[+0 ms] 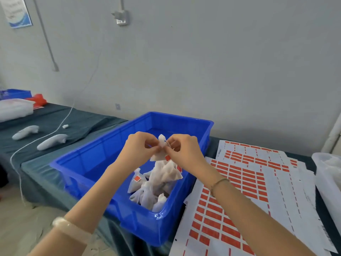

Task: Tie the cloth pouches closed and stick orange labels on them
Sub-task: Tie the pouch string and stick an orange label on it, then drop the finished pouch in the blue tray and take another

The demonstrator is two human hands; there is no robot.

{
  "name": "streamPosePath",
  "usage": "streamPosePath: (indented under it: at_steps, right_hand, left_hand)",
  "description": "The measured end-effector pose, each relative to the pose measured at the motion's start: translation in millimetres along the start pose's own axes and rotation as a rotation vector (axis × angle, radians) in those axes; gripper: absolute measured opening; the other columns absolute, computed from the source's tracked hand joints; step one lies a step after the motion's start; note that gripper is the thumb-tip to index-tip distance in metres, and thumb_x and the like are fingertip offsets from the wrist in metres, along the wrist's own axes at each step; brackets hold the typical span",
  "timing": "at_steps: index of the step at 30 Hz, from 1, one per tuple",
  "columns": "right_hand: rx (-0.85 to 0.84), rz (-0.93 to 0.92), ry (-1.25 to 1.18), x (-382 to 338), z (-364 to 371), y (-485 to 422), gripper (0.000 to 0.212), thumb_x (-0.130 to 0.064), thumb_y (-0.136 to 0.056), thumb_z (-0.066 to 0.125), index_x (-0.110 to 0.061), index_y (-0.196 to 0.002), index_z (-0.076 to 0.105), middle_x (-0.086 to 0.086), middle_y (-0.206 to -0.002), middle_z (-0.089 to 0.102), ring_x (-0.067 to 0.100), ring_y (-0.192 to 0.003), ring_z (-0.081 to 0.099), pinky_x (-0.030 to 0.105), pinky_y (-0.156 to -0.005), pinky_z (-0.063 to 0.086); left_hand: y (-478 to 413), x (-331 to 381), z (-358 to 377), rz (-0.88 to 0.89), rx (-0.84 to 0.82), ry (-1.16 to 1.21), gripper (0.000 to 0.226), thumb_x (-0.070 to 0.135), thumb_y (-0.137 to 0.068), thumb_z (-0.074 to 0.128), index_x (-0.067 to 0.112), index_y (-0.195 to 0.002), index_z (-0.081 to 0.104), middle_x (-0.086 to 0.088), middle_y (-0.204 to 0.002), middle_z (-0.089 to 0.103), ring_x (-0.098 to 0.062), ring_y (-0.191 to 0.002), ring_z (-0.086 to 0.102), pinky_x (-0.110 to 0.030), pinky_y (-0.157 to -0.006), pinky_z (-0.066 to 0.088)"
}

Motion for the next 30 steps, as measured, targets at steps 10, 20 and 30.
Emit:
streamPosePath:
  at_steps: [10, 20, 30]
  right_hand:
    - [-0.218, 0.161, 0.180, 32.4, 30.0, -15.6, 0.026, -0.035, -0.094, 0.053, -0.017, -0.097, 0.071, 0.004, -0.074, 0.071, 0.025, -0.119, 0.052, 0.048, -0.086, 0.051]
    - [-0.032, 0.057, 0.062, 46.2, -8.0, 17.8, 0.022, -0.022, -0.095, 0.055, -0.018, -0.112, 0.070, -0.003, -0.108, 0.071, 0.004, -0.092, 0.063, 0.006, -0.078, 0.042]
    - [0.192, 0.254, 0.105, 70.0, -115.2, 110.8, 0.015, -0.019, -0.092, 0.060, -0.019, -0.101, 0.071, -0.007, -0.092, 0.073, -0.006, -0.072, 0.060, 0.001, -0.066, 0.042]
  left_hand:
    - [-26.2, -26.8, 35.1, -0.204, -0.200, -0.153, 0.024, 0.014, -0.086, 0.061, -0.004, -0.069, 0.061, -0.015, -0.068, 0.059, -0.020, -0.062, 0.044, -0.030, -0.058, 0.037]
    - [-28.5, 12.8, 48.2, 0.030, -0.022, -0.288, 0.024, 0.011, -0.087, 0.054, 0.014, -0.108, 0.065, 0.002, -0.107, 0.066, -0.018, -0.098, 0.059, -0.029, -0.078, 0.047]
    - [-4.1, 145.1, 147.9, 0.258, -0.140, 0.057, 0.015, 0.014, -0.089, 0.059, 0.023, -0.096, 0.069, 0.009, -0.087, 0.068, -0.004, -0.073, 0.060, -0.012, -0.062, 0.042]
Point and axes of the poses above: each hand's wrist, its own y-axis away from the middle knuckle, its own z-axis out of the palm, x = y × z, the point moved 1 cm from there along -y, towards the middle knuckle
